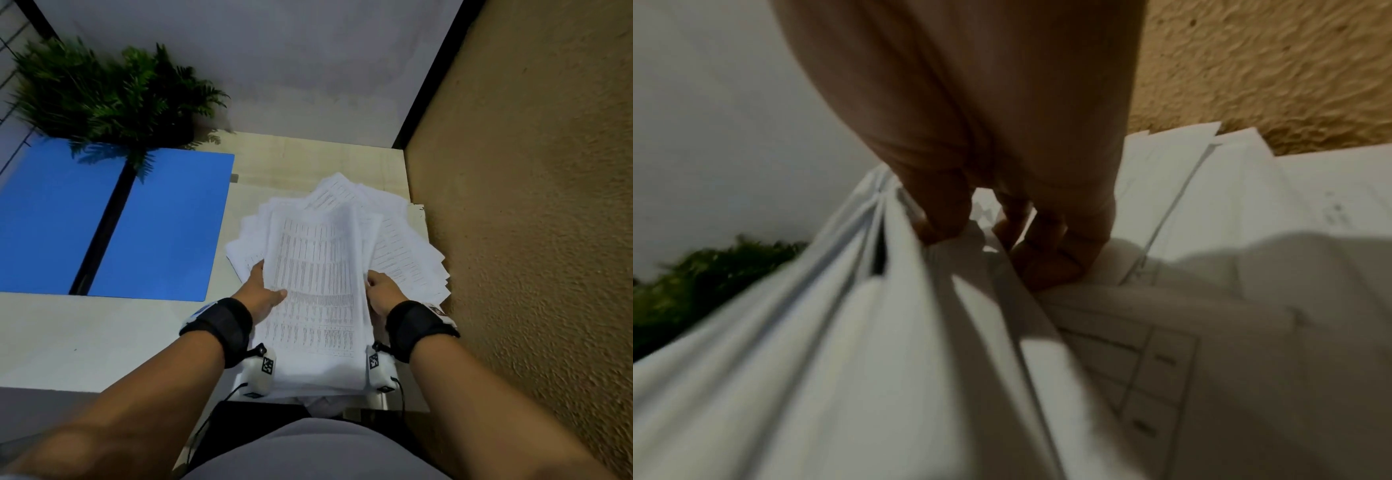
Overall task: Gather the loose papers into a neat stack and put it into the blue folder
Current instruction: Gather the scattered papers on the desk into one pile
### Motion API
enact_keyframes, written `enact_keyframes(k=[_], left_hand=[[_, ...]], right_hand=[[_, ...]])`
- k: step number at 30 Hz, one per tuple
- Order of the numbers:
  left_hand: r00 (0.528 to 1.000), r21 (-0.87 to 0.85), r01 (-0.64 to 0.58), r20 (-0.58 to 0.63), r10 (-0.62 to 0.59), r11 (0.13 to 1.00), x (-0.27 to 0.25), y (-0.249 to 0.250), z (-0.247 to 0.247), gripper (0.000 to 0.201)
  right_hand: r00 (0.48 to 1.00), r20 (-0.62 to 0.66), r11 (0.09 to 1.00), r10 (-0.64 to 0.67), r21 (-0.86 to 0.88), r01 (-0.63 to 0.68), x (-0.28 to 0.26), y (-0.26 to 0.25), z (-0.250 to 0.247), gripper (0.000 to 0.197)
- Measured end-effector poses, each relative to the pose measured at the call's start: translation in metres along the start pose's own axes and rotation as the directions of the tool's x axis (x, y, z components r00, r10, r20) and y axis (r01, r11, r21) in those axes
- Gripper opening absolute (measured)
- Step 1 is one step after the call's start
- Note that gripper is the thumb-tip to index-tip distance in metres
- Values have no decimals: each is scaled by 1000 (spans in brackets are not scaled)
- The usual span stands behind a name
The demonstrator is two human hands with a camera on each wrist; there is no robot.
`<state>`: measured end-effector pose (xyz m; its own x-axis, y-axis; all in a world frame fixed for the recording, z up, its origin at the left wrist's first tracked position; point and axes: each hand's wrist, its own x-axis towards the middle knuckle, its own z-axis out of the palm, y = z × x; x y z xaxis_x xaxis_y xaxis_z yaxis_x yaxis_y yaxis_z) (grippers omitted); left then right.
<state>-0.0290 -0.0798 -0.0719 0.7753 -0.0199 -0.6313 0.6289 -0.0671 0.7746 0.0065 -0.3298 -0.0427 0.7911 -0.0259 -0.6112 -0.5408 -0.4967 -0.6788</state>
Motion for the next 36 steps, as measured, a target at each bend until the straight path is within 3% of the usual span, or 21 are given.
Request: enact_keyframes(k=[3, 6, 8, 10, 11, 14, 17, 18, 20, 21, 24, 27, 31, 32, 34, 35, 36], left_hand=[[998, 11, -6, -65, 7, 1000, -9, -5, 9, 67], [963, 19, -4, -268, 9, 1000, -18, -2, 4, 57], [926, 21, 38, -378, -27, 999, -23, -2, -7, 45], [888, 28, 85, -456, -63, 996, -27, -8, -17, 39], [875, 33, 104, -479, -76, 994, -29, -12, -20, 39], [883, 7, 146, -453, -127, 989, -28, -27, -19, 40], [883, -103, 127, -440, -160, 987, -26, -32, -17, 39], [883, -145, 106, -441, -161, 984, -26, -32, -16, 38], [893, -184, 91, -420, -162, 979, -23, -33, -16, 39], [905, -175, 93, -396, -157, 980, -25, -30, -13, 41], [932, -55, 114, -339, -126, 992, -28, -23, -3, 46], [945, 64, 52, -327, -28, 997, -28, -21, 6, 39], [952, 7, -17, -305, 19, 1000, -25, -20, 7, 39], [956, -17, -15, -295, 9, 1000, -25, -21, 7, 44], [960, -46, -18, -280, 5, 999, -29, -19, 6, 56], [959, -64, -17, -284, -2, 998, -28, -23, 4, 60], [958, -72, -21, -287, 0, 997, -29, -24, 3, 62]], right_hand=[[999, 3, 992, -35, -121, 35, 3, -1, 5, 25], [994, -103, 997, -47, -61, 41, -1, -3, 1, 27], [986, -161, 999, 50, 12, -48, 1, 3, -8, 16], [991, -116, 996, 70, -42, -76, 3, 9, -11, 5], [996, -64, 992, 62, -109, -69, 3, 12, -10, 8], [997, 36, 985, 67, -161, -60, 0, 21, -1, 26], [1000, -11, 986, 13, -165, -14, -1, 26, 5, 40], [997, -70, 988, -10, -157, -2, -2, 27, 5, 38], [987, -157, 996, 20, -84, -34, -8, 26, 2, 10], [988, -148, 997, 39, -58, -48, -10, 26, 1, 11], [999, 9, 993, 35, -116, -33, -18, 27, 8, 29], [994, 101, 996, 45, -80, -37, -24, 23, 13, 41], [985, 157, 998, 68, -1, -69, -25, 23, 11, 36], [991, 115, 998, 61, -18, -59, -24, 25, 11, 33], [990, -122, 997, 70, -10, -72, -20, 31, 9, 29], [949, -289, 990, 126, 93, -103, -19, 33, 7, 36], [870, -433, 962, 238, 231, -148, -17, 34, 3, 49]])
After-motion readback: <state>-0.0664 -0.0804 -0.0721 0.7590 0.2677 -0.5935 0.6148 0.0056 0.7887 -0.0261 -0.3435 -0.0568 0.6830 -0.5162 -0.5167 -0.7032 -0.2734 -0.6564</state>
